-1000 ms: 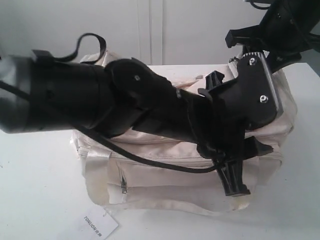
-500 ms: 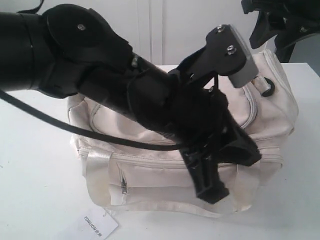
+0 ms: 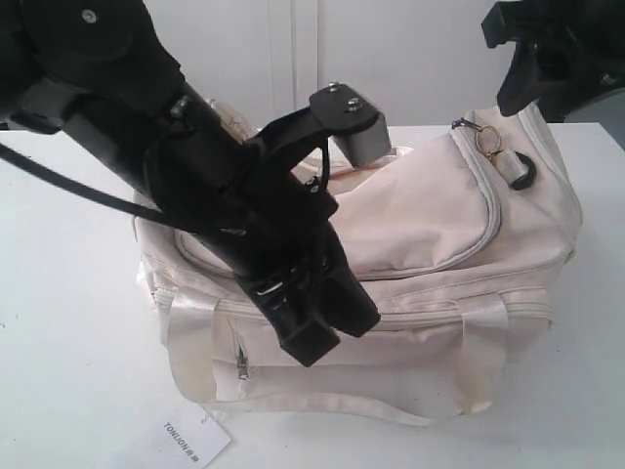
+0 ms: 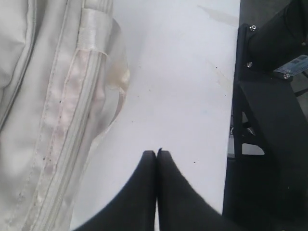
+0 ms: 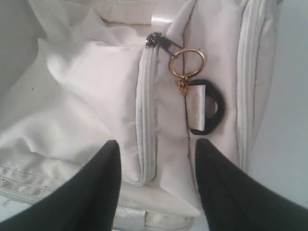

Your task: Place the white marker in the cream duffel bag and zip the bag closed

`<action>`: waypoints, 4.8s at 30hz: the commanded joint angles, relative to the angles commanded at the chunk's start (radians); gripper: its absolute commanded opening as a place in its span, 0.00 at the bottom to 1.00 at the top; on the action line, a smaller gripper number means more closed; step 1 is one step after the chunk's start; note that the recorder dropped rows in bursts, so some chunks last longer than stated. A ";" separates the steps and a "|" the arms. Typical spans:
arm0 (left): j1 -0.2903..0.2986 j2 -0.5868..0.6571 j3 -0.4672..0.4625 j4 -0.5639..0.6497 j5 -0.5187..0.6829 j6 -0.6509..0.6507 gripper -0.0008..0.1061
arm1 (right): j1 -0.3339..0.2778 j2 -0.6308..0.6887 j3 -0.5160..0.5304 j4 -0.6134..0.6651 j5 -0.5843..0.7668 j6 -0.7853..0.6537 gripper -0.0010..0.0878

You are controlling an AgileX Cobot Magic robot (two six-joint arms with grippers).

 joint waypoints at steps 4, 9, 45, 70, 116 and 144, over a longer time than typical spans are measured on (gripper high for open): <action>0.012 0.000 0.000 0.011 0.011 -0.064 0.01 | 0.000 -0.012 0.013 0.014 0.000 0.000 0.46; 0.012 0.000 0.000 0.055 0.026 -0.115 0.01 | 0.000 -0.030 0.036 0.014 0.000 0.000 0.21; 0.233 -0.114 0.000 0.603 0.137 -0.704 0.01 | 0.000 -0.086 0.070 -0.048 0.000 0.057 0.01; 0.638 -0.162 0.002 0.440 0.224 -0.606 0.01 | 0.000 -0.086 0.070 -0.045 0.000 0.057 0.01; 0.768 -0.989 0.557 0.450 0.004 -0.591 0.01 | 0.000 -0.086 0.070 -0.041 0.000 0.057 0.01; 0.768 -1.512 1.193 0.510 -0.396 -0.591 0.01 | 0.000 -0.086 0.070 -0.041 0.000 0.057 0.01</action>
